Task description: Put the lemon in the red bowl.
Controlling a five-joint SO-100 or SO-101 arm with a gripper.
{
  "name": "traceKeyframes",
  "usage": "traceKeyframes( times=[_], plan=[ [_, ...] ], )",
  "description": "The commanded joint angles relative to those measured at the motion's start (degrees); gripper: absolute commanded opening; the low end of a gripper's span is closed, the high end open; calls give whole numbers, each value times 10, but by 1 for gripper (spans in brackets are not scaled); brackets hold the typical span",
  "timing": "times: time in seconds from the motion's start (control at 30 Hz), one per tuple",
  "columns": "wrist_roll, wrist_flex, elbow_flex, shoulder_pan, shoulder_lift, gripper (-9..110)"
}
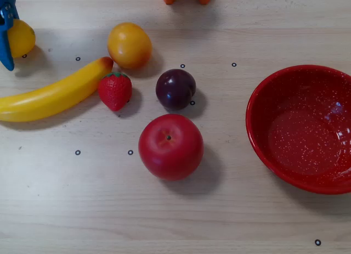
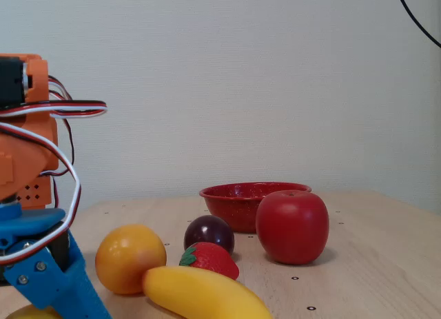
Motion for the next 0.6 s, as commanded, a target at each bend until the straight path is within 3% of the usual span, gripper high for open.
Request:
traceKeyframes(
  times=[0.0,0.13,0.4,0.57],
  plan=[
    [12,-4,-23,12,29,32],
    [18,-1,-23,11,30,28],
    [39,3,-25,12,35,0],
    [1,12,-30,21,58,0]
  ],
)
